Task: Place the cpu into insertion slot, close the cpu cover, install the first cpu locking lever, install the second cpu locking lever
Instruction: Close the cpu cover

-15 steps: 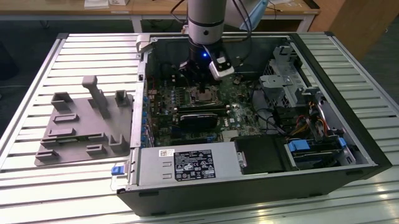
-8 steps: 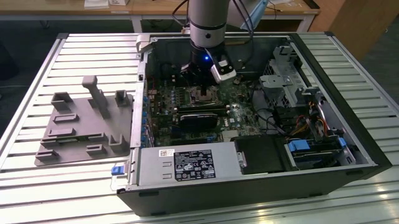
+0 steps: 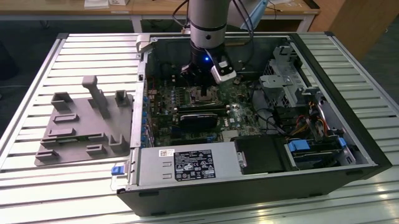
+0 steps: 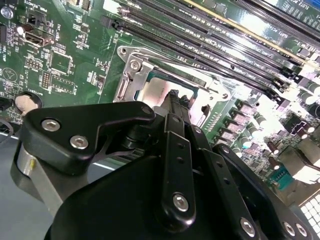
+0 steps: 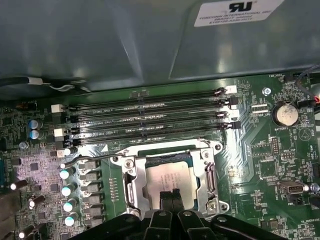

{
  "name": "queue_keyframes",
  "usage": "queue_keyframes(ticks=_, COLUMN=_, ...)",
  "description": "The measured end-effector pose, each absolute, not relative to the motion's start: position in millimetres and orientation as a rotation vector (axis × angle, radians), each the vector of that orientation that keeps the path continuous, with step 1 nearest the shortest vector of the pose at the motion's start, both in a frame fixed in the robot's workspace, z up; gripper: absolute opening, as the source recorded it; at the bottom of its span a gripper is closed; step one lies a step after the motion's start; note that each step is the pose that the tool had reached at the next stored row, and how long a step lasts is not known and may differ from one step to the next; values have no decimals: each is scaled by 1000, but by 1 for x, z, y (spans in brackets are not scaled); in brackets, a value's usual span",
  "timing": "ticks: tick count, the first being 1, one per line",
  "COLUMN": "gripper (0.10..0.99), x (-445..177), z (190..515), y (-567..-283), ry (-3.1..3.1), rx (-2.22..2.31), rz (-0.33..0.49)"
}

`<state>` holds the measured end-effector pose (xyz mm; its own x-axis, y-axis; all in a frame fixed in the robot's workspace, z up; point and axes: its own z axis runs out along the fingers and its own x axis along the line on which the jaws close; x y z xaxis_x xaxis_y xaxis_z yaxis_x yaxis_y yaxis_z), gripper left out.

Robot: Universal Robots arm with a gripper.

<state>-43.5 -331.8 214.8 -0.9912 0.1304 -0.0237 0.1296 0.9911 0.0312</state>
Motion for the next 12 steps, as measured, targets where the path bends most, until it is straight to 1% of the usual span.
queue_keyframes(ticks=12, gripper=106, x=-50, z=214, y=-331, ry=3108, rx=203, rz=47)
